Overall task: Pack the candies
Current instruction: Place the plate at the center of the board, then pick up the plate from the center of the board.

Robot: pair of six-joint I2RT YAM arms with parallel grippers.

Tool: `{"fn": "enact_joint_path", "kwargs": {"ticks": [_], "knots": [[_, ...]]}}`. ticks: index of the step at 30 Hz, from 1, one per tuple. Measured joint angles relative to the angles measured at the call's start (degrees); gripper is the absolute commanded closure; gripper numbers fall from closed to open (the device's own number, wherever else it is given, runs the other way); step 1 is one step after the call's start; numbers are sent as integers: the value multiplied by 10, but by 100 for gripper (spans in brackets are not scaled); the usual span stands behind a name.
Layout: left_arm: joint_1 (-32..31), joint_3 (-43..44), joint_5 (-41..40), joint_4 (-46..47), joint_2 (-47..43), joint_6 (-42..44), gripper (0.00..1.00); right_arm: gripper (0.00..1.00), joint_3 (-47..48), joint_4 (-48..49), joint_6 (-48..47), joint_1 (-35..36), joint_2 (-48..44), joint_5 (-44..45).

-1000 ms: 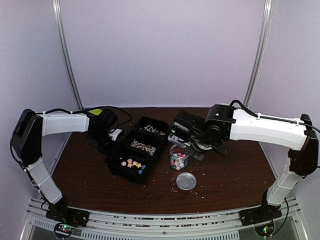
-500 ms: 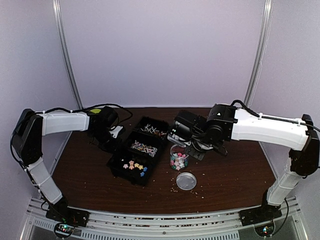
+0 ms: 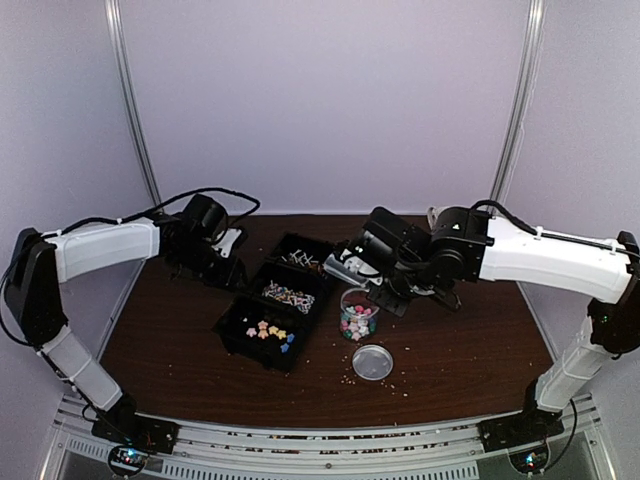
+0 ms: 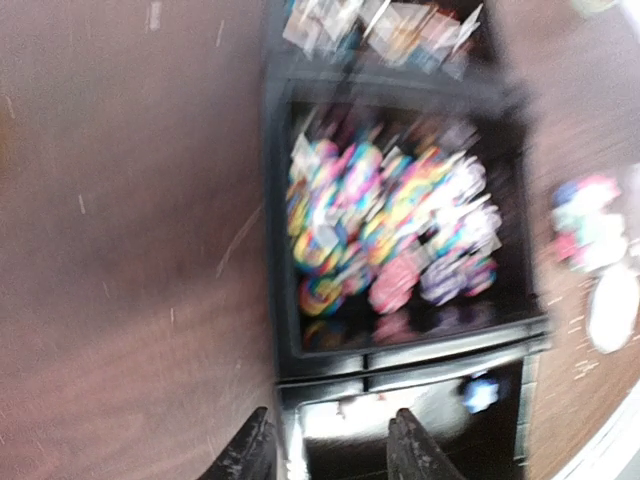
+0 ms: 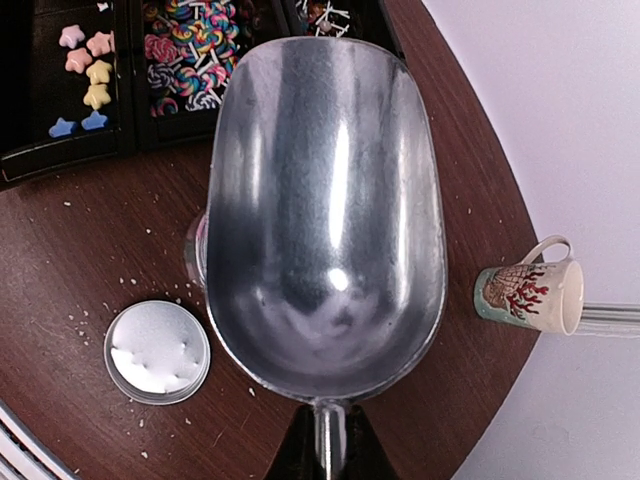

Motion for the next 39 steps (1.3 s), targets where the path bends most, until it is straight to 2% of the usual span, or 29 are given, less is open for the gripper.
{"fn": "enact_joint_path", "kwargs": {"ticks": [4,8,12,16,25,31,39], "knots": [[0,-15,29,52,-75,6,58,100,-37,62,-34,6,-23,-10],[0,-33,82,110,-127,9,47,100,-116,157,-85,27,-51,-12],[-1,-54,152,166,-138,8,43,100,-177,259,-124,47,-75,-18],[-5,-70,203,194,-138,5,32,100,-196,346,-149,57,-81,-20],[-18,-75,286,243,-138,2,30,100,-208,471,-188,78,-77,2],[-19,-77,286,250,-138,0,30,100,-214,496,-198,85,-73,31],[-20,-77,290,252,-139,0,31,100,-217,501,-174,82,-49,114]]}}
